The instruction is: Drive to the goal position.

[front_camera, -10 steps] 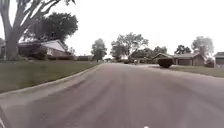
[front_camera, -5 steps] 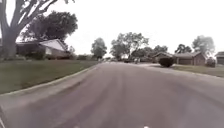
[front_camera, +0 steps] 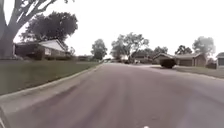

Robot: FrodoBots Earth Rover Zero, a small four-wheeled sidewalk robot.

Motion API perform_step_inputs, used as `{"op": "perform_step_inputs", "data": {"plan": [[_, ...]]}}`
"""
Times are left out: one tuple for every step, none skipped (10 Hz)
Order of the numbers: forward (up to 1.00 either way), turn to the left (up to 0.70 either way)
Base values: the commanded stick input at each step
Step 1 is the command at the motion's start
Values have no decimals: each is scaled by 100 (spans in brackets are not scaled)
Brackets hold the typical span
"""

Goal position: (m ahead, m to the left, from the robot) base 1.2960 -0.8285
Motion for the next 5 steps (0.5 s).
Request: {"op": "perform_step_inputs", "data": {"plan": [[70, 0], [70, 0], [70, 0], [70, 0], [70, 0]]}}
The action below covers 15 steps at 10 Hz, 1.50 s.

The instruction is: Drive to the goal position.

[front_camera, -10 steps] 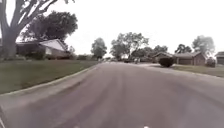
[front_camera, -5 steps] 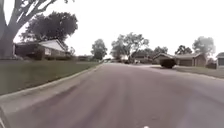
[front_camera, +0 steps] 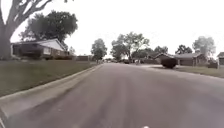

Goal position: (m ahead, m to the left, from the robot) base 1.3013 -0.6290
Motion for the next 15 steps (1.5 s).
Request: {"op": "perform_step_inputs", "data": {"plan": [[70, 0], [70, 0], [70, 0], [70, 0], [70, 0], [70, 0], [70, 0], [70, 0], [70, 0], [70, 0], [70, 0], [70, 0], [70, 0], [70, 0], [70, 0]]}}
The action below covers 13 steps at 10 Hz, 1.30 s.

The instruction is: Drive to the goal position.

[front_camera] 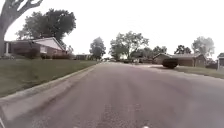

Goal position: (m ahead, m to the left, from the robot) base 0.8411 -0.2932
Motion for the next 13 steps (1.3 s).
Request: {"op": "perform_step_inputs", "data": {"plan": [[70, 0], [70, 0], [70, 0], [70, 0], [70, 0], [70, 0], [69, 0], [53, 0], [38, 0], [22, 0], [6, 0], [0, 0], [0, 0]]}}
